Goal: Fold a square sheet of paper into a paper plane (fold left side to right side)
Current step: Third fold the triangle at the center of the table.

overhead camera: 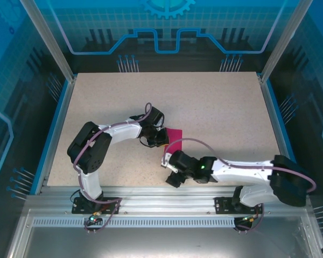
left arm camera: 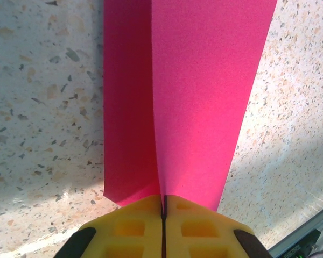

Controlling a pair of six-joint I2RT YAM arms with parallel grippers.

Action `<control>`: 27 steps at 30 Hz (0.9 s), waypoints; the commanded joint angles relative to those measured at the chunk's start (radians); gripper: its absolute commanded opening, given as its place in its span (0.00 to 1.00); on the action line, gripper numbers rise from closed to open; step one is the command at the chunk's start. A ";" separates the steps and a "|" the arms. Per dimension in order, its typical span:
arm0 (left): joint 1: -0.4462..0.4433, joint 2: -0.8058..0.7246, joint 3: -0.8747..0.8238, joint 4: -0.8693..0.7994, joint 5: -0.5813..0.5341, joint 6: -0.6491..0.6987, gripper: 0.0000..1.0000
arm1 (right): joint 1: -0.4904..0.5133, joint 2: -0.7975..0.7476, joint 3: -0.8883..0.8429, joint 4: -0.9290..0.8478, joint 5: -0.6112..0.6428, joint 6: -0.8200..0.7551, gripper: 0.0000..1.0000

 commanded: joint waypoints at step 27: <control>-0.007 -0.013 -0.011 -0.034 -0.007 0.018 0.10 | -0.049 0.145 0.081 0.197 0.099 -0.156 0.03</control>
